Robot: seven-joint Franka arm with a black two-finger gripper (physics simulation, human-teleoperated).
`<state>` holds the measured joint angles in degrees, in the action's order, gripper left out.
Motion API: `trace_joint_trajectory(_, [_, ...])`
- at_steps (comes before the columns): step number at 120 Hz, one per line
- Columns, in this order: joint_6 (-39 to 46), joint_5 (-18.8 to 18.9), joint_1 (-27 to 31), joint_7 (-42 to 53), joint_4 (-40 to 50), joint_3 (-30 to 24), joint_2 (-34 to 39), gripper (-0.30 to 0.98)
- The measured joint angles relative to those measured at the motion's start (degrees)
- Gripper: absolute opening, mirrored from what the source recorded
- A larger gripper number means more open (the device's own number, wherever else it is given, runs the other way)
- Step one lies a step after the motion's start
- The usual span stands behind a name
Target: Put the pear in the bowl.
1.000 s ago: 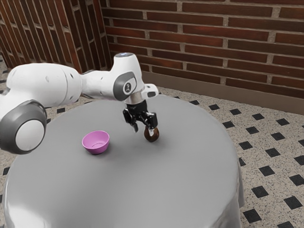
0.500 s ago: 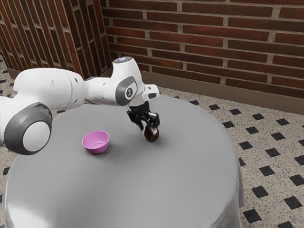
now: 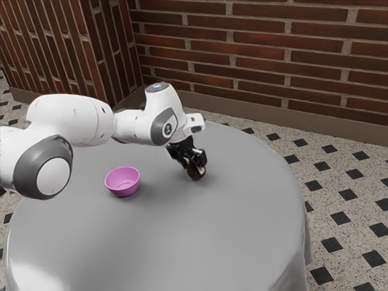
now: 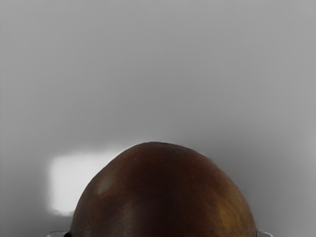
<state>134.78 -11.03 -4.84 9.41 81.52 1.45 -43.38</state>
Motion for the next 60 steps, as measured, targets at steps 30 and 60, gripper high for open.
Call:
trace_joint_trajectory(30, [4.07, -0.02, 0.09, 0.37, 0.02, -0.49, -1.17, 0.44])
trace_joint_trajectory(60, [6.51, 0.17, 0.65, 0.62, 0.16, -1.32, -1.78, 0.44])
